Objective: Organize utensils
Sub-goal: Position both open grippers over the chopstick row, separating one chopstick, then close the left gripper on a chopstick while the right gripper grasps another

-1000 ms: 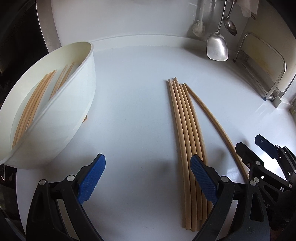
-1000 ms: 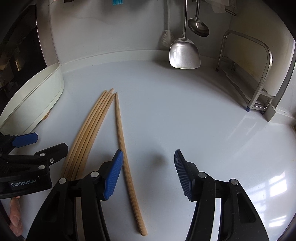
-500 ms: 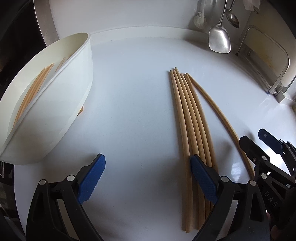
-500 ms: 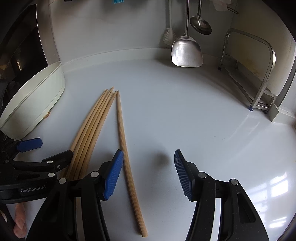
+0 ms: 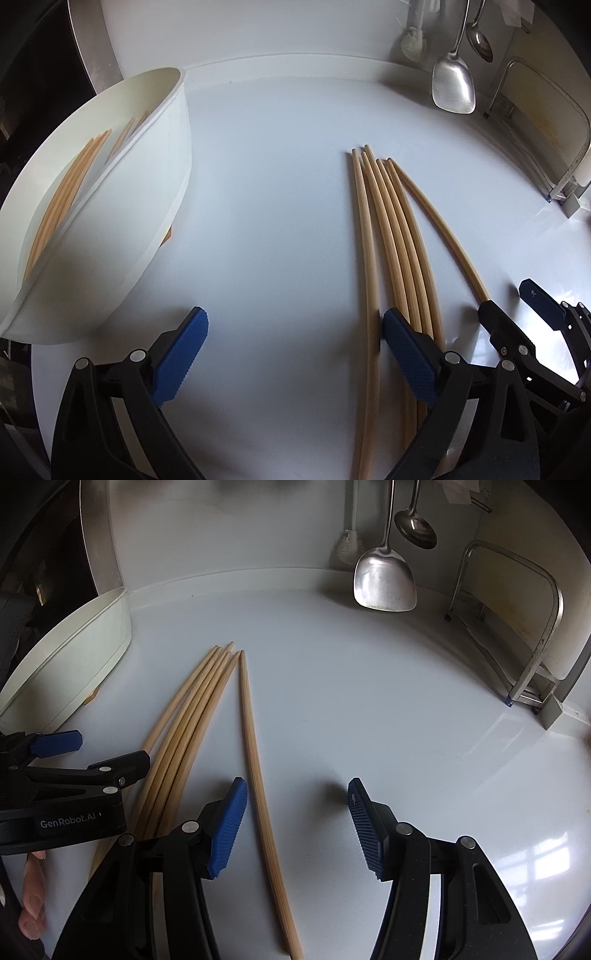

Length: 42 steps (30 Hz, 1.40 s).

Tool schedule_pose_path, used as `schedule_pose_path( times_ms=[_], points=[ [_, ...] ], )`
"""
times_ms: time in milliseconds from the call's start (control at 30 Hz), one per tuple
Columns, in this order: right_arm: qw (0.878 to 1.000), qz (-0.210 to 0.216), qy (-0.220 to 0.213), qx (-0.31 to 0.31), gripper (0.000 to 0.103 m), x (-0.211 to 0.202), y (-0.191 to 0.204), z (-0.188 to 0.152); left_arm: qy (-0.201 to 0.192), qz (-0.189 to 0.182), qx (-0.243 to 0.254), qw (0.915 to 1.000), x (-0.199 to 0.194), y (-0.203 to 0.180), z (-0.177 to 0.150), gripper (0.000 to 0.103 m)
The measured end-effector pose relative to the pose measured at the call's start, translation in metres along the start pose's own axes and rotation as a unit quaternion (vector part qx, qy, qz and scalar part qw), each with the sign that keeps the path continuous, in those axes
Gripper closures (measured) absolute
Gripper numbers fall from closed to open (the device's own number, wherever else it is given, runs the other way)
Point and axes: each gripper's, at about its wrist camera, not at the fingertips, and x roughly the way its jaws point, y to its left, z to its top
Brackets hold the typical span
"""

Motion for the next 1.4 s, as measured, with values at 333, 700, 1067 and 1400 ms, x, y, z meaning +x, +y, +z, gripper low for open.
schedule_pose_path(
  times_ms=[333, 700, 1067, 1400],
  points=[
    [0.999, 0.018, 0.005, -0.036, 0.083, -0.003, 0.014, -0.002, -0.025, -0.015, 0.014, 0.9995, -0.006, -0.005, -0.002, 0.035],
    [0.999, 0.021, 0.013, -0.024, 0.097, -0.004, 0.012, -0.001, -0.027, -0.034, 0.044, 0.9981, -0.015, -0.018, -0.008, 0.095],
    [0.999, 0.043, 0.003, 0.029, 0.097, -0.038, 0.012, 0.024, -0.033, -0.077, 0.037, 0.9958, -0.06, -0.002, 0.018, 0.096],
    [0.998, 0.048, -0.027, 0.033, 0.097, -0.086, 0.058, 0.084, -0.06, -0.061, 0.003, 0.9963, -0.111, 0.079, 0.064, 0.096]
  ],
)
